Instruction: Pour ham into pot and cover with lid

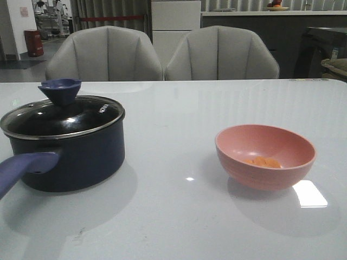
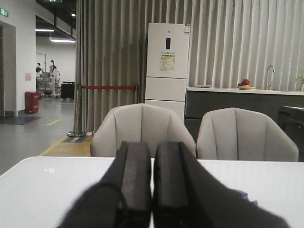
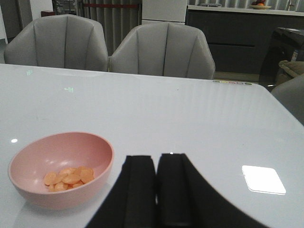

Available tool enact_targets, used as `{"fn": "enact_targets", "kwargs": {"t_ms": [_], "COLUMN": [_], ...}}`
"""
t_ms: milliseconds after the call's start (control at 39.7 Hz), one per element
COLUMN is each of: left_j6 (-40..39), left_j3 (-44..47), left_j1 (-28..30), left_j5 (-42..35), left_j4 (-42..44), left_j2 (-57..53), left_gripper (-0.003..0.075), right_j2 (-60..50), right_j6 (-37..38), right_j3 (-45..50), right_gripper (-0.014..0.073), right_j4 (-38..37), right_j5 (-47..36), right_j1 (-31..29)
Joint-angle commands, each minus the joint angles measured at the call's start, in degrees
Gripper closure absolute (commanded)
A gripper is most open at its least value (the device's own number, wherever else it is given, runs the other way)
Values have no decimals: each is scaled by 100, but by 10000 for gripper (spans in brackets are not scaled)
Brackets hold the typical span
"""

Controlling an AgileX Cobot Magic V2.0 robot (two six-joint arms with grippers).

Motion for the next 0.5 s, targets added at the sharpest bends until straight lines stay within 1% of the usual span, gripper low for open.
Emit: {"fn": "enact_targets", "kwargs": {"t_ms": [0,126,176,252,378,478], "left_j6": [-58,-58,-58,-58,-58,-58], "left_j3": [-847,-1706,-1970,-2214,-2232,-2139], "left_j1": [1,1,1,1,1,1], "left_j5": [428,1787,2231,2660,2728,2543], "left_j4": [-137,-137,-146,-160,-163,-150], "left_j2": [372,1009,1244,1558,1927,2155], "left_gripper": [607,607,607,607,607,607], "right_j2": [-104,-104,-104,-104,-104,-104], "right_j6": [-17,-17,-17,-17,-17,-17], "right_j3": [58,58,58,58,58,58], "right_gripper": [447,447,447,447,447,447], "right_j4": [-57,-57,-57,-57,-57,-57], "right_j5": [-429,-429,-429,-429,-429,-429], "right_j1": [-28,-28,-28,-28,-28,-28]}}
